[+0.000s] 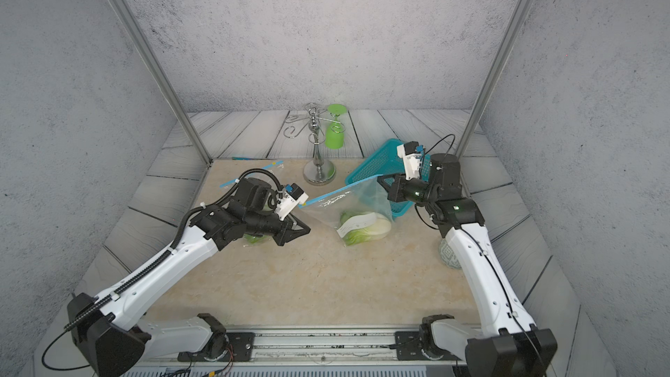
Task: Put the chinese cabbages into a zipper bag and zip it
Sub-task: Zip the zipper on the zipper food storage bag, then place the zipper food storage bag at the center of the board.
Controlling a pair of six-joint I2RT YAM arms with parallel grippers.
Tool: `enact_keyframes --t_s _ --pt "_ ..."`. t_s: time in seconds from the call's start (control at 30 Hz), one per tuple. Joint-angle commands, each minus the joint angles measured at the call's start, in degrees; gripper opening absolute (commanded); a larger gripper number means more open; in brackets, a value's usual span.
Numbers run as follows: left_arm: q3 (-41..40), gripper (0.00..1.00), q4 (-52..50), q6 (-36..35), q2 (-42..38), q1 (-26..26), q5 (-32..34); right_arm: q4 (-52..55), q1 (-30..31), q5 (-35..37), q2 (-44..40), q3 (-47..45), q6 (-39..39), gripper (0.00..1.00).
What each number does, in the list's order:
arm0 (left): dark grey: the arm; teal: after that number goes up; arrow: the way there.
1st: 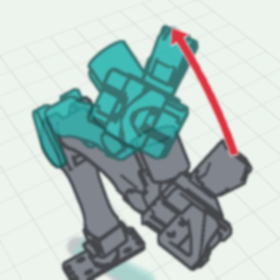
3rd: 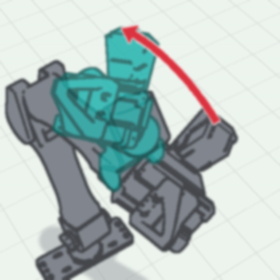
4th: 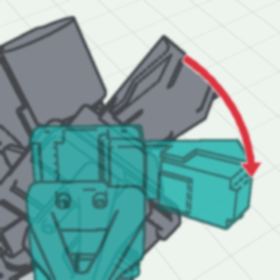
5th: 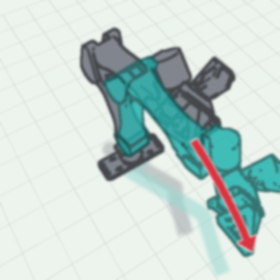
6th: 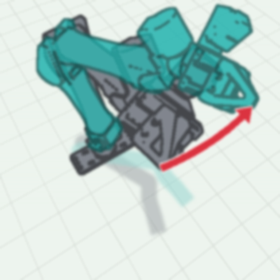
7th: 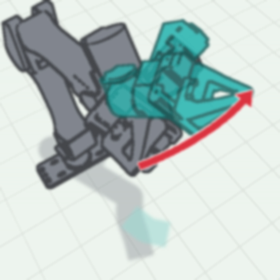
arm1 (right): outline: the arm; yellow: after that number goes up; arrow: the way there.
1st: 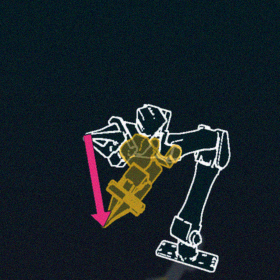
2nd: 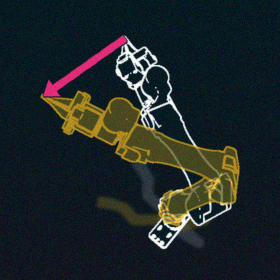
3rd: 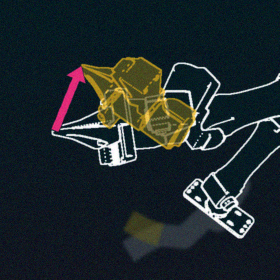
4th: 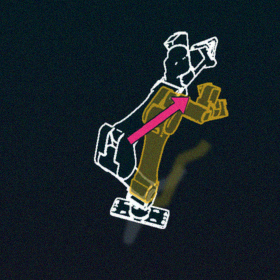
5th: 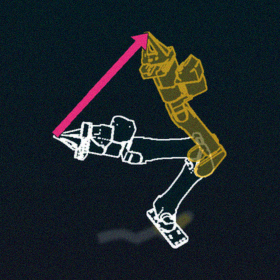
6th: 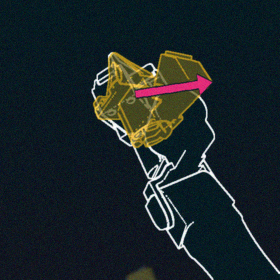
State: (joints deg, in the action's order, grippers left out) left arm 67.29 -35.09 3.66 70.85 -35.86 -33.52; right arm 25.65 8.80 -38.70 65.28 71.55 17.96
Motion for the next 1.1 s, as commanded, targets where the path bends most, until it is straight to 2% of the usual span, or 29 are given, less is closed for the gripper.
enact_keyframes --t_s 0.0,0.1,0.2,0.37,0.5,0.67,0.77,0.87,0.93,1.0,1.07 --pt "-0.68 0.08 0.6 0.38 -3.68 -0.82 1.92 4.65 1.58 -4.0 -5.48 0.08 -1.34 0.0" --pt "-2.12 0.22 -0.88 1.17 -7.03 -0.77 4.85 6.98 3.67 -4.02 -7.83 -0.02 -1.55 0.0" --pt "-6.78 0.36 3.21 3.95 -10.44 0.09 5.88 6.34 3.86 -2.3 -9.75 -1.85 -0.98 0.0" --pt "-14.99 0.49 22.65 14.89 -12.14 3.59 -0.01 8.45 3.77 4.81 -9.48 -2.6 -2.39 0.0" --pt "-21.53 0.59 37.92 19.65 -10.3 4.95 -2.19 9.22 3.8 7.9 -7.27 -2.29 -2.96 0.0" --pt "-25.73 0.63 46.43 22.79 -7.49 7.61 -0.41 9.43 3.69 15.22 -1.88 -2.17 -5.05 0.0" --pt "-25.24 0.62 46.1 22.71 -5.06 7.64 0.55 5.83 3.71 17.3 3.97 -2.86 -2.84 0.0" --pt "-24.11 0.61 44.04 22.4 -3.08 7.7 1.32 0.55 3.78 22.78 9.35 -2.87 -1.98 0.0" --pt "-23.49 0.61 43.17 21.4 -1.77 7.64 0.2 -1.04 3.82 25.97 14.96 0.09 -3.52 0.0" --pt "-22.47 0.6 40.82 20.68 -0.86 7.71 -0.02 0.9 3.81 25.82 20.96 5.12 -4.68 0.01" --pt "-21.36 0.6 37.97 19.78 -0.71 7.65 0.27 3.28 3.79 23.27 25.59 9.25 -5.05 0.13"
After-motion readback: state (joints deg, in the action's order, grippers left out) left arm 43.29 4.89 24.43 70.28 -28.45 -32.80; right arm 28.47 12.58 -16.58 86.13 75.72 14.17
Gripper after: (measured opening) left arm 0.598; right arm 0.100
